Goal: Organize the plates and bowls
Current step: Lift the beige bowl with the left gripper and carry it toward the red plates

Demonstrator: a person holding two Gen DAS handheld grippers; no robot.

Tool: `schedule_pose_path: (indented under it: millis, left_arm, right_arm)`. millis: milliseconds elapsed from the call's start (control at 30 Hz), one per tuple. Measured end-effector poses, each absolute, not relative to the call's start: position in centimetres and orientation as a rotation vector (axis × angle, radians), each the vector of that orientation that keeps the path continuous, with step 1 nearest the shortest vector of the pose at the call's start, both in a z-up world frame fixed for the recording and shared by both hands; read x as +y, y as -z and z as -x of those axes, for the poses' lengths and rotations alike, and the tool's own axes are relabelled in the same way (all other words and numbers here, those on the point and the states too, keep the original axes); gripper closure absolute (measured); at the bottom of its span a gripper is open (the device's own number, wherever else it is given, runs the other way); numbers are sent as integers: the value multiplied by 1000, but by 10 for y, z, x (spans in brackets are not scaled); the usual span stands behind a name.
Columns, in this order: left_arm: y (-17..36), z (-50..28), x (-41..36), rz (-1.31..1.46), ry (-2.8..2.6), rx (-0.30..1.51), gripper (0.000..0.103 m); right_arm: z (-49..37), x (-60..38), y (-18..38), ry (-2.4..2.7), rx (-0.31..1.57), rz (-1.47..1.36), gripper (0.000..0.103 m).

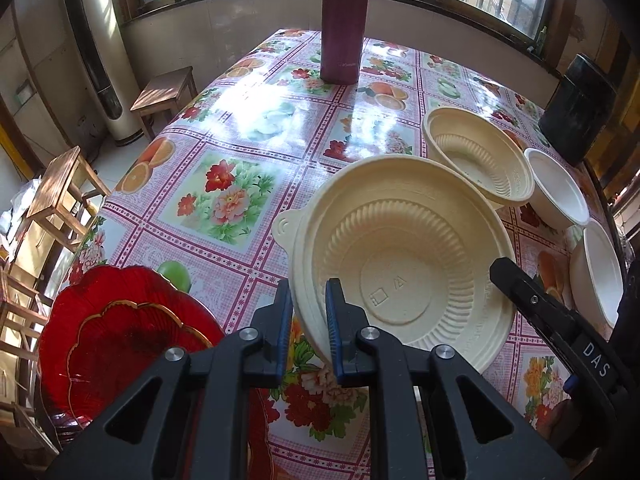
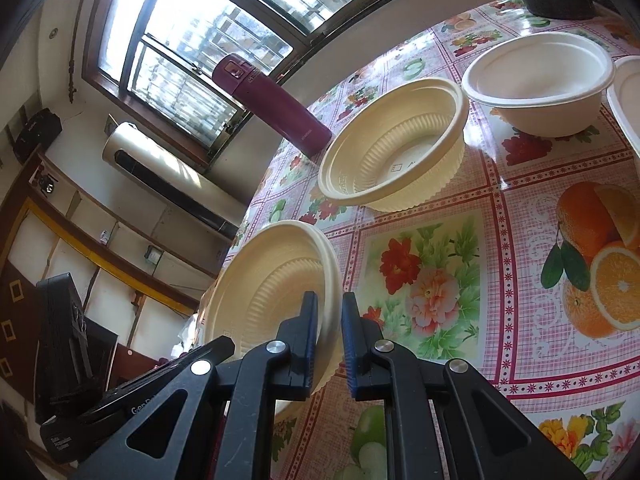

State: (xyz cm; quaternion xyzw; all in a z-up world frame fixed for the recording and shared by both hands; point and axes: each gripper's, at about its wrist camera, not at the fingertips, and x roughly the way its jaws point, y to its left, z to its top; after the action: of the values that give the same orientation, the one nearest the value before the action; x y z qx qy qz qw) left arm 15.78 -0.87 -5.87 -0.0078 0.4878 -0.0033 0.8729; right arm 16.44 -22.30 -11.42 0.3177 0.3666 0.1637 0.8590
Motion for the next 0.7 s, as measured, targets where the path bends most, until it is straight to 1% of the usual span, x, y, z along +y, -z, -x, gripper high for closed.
schedule_pose_path:
  millis: [267,567,700]
  left_arm:
    - [48,-122,-10,11,39,954,89]
    - [38,-76,6,-8,39,871,89]
    - [35,-60,23,-3,26,841,89]
  right_arm:
    - [-112,-225,96,-377,658,-645,92]
    - [-59,-209,86,-412,599,-621,91]
    - [-46,-192,84,-433,602,-599,91]
